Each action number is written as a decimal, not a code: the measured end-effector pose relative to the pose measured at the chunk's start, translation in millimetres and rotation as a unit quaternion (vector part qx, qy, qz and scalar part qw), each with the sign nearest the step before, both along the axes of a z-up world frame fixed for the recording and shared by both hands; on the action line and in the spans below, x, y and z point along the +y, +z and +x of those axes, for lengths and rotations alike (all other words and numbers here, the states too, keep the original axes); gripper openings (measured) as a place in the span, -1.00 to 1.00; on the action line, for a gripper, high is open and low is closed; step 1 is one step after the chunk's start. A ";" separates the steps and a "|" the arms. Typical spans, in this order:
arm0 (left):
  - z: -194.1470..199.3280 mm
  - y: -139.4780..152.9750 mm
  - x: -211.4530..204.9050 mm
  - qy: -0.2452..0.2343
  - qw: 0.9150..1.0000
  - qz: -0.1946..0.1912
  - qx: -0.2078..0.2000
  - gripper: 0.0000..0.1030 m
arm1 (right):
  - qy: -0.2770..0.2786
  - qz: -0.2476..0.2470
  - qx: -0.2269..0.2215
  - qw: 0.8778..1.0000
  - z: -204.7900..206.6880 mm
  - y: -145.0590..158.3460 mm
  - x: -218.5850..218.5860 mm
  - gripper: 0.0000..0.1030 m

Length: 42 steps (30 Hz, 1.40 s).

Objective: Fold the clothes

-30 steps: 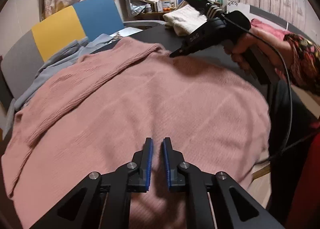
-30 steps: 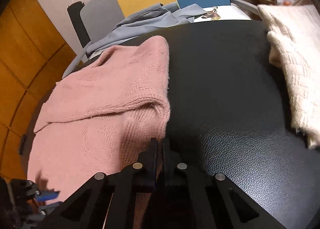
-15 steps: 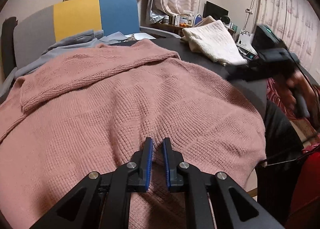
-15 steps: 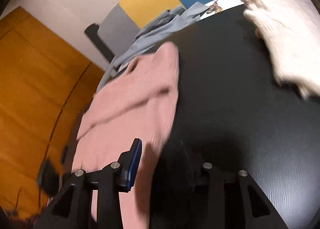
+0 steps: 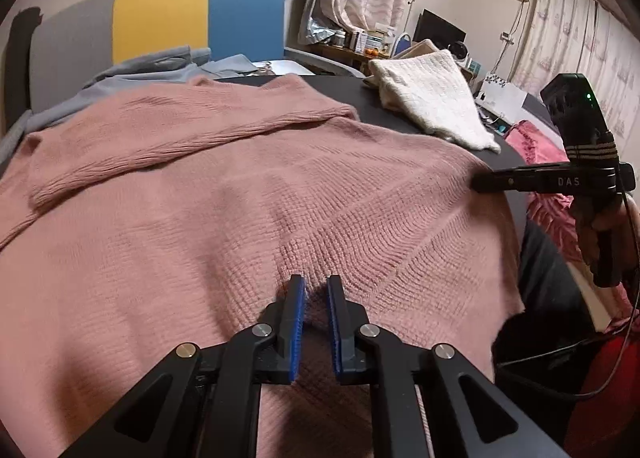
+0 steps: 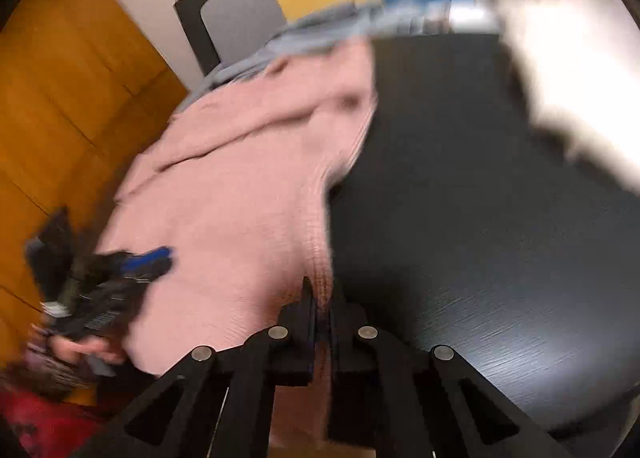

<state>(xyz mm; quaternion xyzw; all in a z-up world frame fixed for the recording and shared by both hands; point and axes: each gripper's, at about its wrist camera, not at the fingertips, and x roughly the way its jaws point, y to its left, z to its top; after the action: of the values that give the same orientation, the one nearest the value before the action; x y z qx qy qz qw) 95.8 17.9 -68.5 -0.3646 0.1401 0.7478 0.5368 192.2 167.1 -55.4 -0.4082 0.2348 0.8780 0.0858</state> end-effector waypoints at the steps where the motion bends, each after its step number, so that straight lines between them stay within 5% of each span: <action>1: 1.0 1.0 0.1 -0.003 1.000 -0.005 0.004 -0.80 | -0.003 0.037 -0.006 0.999 1.9 8.8 0.2 -0.89; 3: 2.8 3.0 0.2 -0.008 1.000 -0.015 0.011 -0.79 | -0.001 0.039 -0.016 0.999 1.2 12.1 5.5 -0.89; 6: 5.6 5.9 0.3 -0.017 0.999 -0.031 0.022 -0.79 | 0.081 -0.060 -0.053 0.994 -9.5 -10.0 -3.6 -0.80; 9: 1.4 13.8 -7.2 -0.019 0.999 -0.038 0.026 -0.79 | 0.036 -0.059 0.001 0.998 -6.5 4.2 22.7 -0.78; 10: -1.2 17.3 -11.0 -0.019 0.999 -0.039 0.025 -0.70 | 0.021 -0.058 0.019 0.998 -5.6 8.9 31.4 -0.70; 11: -5.9 19.2 -15.4 -0.004 0.998 -0.041 0.039 -0.57 | 0.009 -0.053 0.025 0.998 -15.3 9.8 38.0 -0.40; 13: -15.3 22.9 -24.4 0.026 0.996 -0.045 0.067 -0.56 | -0.013 -0.041 0.038 0.998 -34.8 11.6 51.2 -0.01; 17: -43.6 22.7 -49.4 0.095 0.994 -0.029 0.054 -0.56 | -0.056 -0.018 0.064 0.996 -73.7 15.0 77.6 -0.01; 21: -69.9 8.8 -75.2 0.174 0.981 -0.049 0.066 -0.57 | -0.043 0.025 0.012 0.999 -124.6 -4.6 78.7 -0.06; 23: -76.8 3.2 -81.5 0.198 0.978 -0.042 0.049 -0.56 | -0.038 0.059 -0.007 0.997 -133.1 -8.3 80.6 -0.73; 26: -76.5 0.3 -86.1 0.225 0.974 -0.009 0.023 -0.52 | -0.044 0.106 -0.033 0.993 -143.3 -10.0 84.9 -0.84; 30: -68.1 -1.4 -81.7 0.231 0.972 -0.008 0.040 -0.51 | -0.076 0.143 -0.051 0.985 -151.0 -13.2 102.4 -0.84; 34: -79.5 4.7 -98.8 0.229 0.973 0.010 -0.007 -0.52 | -0.058 0.145 -0.071 0.985 -157.3 -11.0 103.1 -0.78; 38: -94.4 12.5 -134.9 0.276 0.961 0.018 0.003 -0.52 | -0.072 0.157 -0.078 0.982 -143.9 12.1 97.5 -0.53; 42: -130.9 17.6 -154.4 0.314 0.948 0.038 -0.032 -0.52 | -0.098 0.131 0.007 0.986 -117.0 39.2 78.2 -0.23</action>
<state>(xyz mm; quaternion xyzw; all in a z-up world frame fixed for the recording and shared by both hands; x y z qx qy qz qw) -35.1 -136.5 -50.9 -0.3935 -0.0269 0.8712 0.2924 75.2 245.3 -16.2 -0.3619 0.1573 0.8915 0.2225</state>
